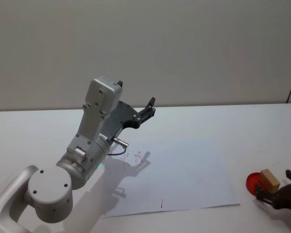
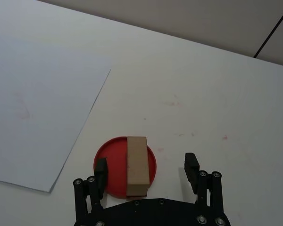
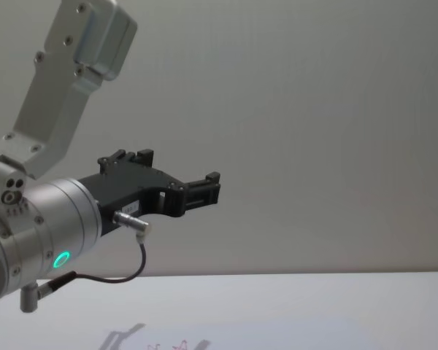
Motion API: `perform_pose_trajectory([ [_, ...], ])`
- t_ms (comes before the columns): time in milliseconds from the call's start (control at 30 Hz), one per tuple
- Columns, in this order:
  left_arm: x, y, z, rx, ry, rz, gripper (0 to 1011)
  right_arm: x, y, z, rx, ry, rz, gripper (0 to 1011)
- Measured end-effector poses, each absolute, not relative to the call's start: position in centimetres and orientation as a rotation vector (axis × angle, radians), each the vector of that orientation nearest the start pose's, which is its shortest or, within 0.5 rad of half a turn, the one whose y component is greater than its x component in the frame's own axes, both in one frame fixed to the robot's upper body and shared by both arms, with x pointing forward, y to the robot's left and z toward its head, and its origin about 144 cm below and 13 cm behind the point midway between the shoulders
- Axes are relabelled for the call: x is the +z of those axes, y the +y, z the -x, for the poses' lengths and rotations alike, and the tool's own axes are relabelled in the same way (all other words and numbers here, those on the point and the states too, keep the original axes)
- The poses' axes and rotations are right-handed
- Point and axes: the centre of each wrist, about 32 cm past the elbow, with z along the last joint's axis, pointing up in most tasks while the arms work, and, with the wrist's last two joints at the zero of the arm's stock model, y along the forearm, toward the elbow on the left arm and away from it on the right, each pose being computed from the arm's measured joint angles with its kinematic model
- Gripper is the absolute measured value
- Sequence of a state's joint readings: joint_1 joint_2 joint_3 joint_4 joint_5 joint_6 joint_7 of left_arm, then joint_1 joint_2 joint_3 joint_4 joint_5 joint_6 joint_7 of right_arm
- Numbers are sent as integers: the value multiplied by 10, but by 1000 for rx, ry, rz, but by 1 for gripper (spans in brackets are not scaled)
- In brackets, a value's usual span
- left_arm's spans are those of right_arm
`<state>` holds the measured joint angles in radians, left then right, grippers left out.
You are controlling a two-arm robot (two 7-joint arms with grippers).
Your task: Use the one hand to pick up the stamp and affix it onto the A4 paper.
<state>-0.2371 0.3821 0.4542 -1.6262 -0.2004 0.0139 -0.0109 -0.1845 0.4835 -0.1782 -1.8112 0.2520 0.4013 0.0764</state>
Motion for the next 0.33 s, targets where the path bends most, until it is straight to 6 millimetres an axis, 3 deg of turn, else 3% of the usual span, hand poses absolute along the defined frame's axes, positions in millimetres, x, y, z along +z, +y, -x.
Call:
perform_pose_trajectory([
  [333, 1204, 198, -492, 1124, -268, -61, 1001, 1165, -271, -411, -1237, 98, 358, 1001],
])
